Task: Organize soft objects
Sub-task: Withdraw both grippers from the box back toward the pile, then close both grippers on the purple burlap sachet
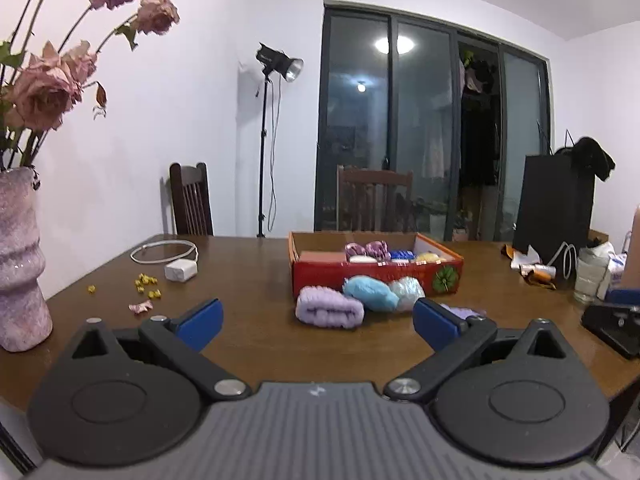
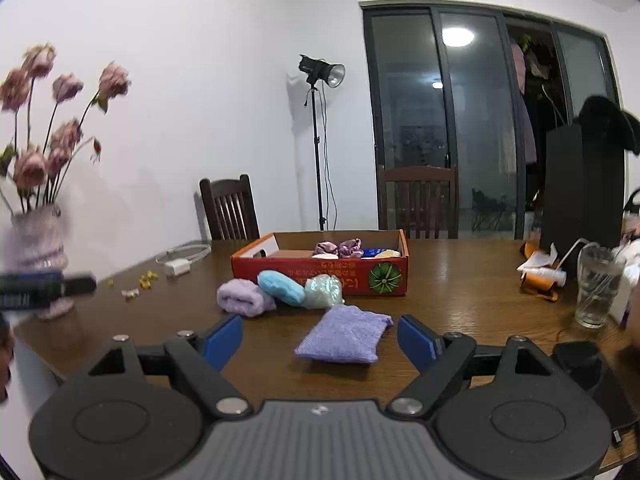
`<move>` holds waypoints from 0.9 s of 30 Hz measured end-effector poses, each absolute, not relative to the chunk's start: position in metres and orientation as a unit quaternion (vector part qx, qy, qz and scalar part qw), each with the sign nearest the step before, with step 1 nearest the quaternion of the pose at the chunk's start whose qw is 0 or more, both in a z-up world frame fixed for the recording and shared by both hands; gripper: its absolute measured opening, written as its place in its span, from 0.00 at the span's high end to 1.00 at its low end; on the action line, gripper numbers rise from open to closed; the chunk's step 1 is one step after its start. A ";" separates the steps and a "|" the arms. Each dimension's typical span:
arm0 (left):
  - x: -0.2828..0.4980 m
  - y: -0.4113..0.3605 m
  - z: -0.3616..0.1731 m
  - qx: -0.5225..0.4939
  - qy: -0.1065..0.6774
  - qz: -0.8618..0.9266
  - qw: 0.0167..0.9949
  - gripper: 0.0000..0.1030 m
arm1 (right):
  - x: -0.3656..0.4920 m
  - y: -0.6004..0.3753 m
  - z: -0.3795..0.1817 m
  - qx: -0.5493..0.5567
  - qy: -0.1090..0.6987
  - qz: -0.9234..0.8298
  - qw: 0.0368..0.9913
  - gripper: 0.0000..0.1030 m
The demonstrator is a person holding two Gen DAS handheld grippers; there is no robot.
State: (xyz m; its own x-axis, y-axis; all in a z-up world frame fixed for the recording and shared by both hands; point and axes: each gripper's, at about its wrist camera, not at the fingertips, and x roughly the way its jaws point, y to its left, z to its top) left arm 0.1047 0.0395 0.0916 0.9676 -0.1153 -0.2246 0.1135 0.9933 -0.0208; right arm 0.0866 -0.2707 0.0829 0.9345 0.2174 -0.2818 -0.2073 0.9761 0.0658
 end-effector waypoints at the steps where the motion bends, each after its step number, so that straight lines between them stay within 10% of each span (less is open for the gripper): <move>1: 0.104 0.039 0.091 -0.004 0.113 -0.058 0.992 0.00 | 0.085 -0.270 0.083 0.017 0.144 0.107 0.984 0.18; 27: 0.217 -0.007 0.032 0.019 0.233 -0.098 0.967 0.00 | 0.222 -0.260 0.033 0.045 0.241 0.100 0.964 0.23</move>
